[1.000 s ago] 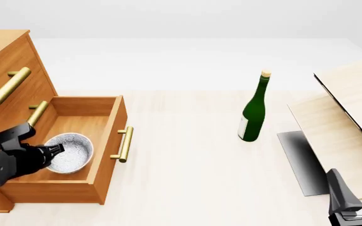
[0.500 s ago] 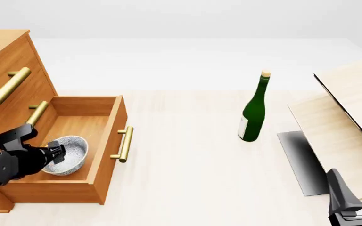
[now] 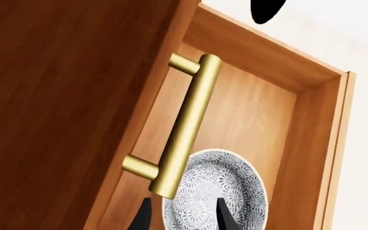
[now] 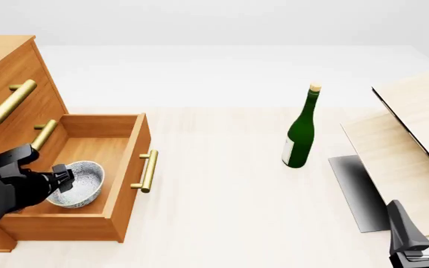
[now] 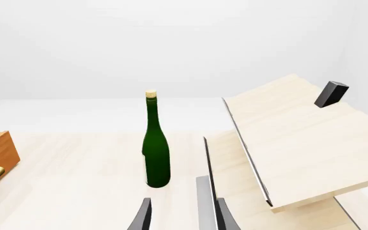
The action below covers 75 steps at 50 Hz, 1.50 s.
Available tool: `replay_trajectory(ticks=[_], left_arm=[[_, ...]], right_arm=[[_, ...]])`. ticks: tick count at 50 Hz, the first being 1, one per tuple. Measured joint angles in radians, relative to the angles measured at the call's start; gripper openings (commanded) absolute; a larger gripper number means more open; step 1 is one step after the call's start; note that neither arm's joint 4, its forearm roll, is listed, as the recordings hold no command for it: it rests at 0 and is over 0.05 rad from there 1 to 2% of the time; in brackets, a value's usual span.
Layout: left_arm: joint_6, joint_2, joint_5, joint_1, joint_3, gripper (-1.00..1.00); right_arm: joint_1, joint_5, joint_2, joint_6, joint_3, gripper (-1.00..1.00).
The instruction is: Put the bowl in the bottom drawer of the cabinet and close it.
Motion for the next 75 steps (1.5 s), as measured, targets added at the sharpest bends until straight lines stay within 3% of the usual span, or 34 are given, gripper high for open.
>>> replay_trajectory(ticks=[30,75], left_arm=[[0.009,-0.164,0.082,-0.025,0.02,1.0],[-0.025,-0.357,0.189,-0.172,0.022,1.0]], right_arm=[[0.0,0.0,0.0,0.0,0.0,1.0],[0.0,0.0,0.0,0.0,0.0,1.0]])
